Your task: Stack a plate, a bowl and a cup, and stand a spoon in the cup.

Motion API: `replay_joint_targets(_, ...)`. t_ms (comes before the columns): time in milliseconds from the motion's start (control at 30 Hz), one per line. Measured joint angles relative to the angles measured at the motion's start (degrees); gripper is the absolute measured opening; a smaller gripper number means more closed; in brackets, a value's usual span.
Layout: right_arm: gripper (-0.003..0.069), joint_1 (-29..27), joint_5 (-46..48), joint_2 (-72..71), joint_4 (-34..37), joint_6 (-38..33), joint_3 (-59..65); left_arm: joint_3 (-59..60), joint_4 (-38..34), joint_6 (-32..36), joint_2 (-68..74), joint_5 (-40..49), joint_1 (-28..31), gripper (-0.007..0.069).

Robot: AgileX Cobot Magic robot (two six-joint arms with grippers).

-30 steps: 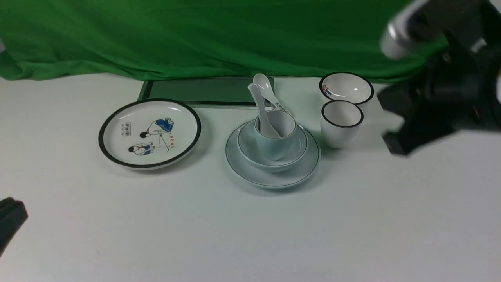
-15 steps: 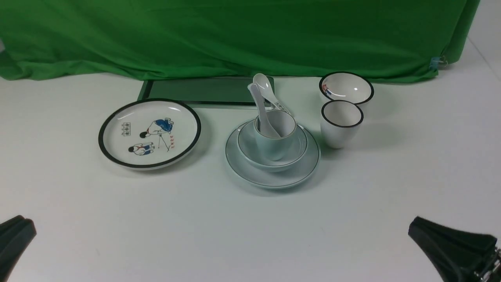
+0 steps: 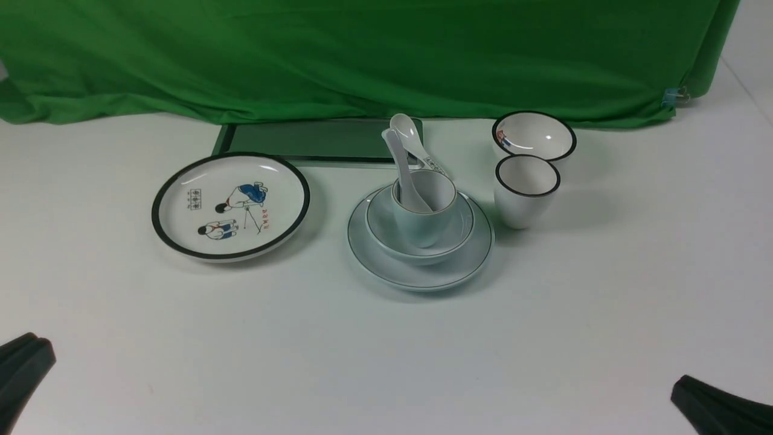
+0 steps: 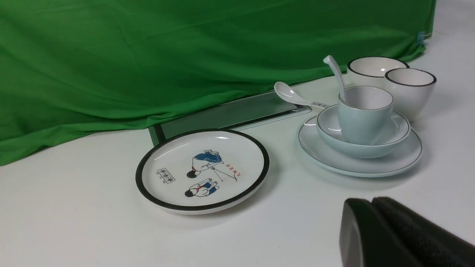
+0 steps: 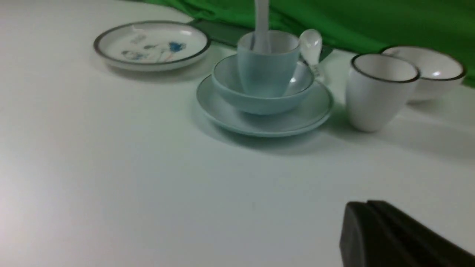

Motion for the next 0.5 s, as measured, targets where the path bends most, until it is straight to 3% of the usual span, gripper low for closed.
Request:
replay_joint_targets(167,0.0010,-6.41,5.23,-11.44,0.63,-1.34,0.00,0.00,0.00,0.00,0.00,0.00,0.00,-0.0032)
replay_joint_targets(300,0.0010,-15.84,15.05,-23.17,0.71,-0.73,0.00,0.00,0.00,0.00,0.00,0.00,0.00,-0.0032)
replay_joint_targets(500,0.0010,-23.41,27.03,-25.74,-0.20,2.60,0.07,0.00,0.00,0.07,0.00,0.06,0.00,-0.0032)
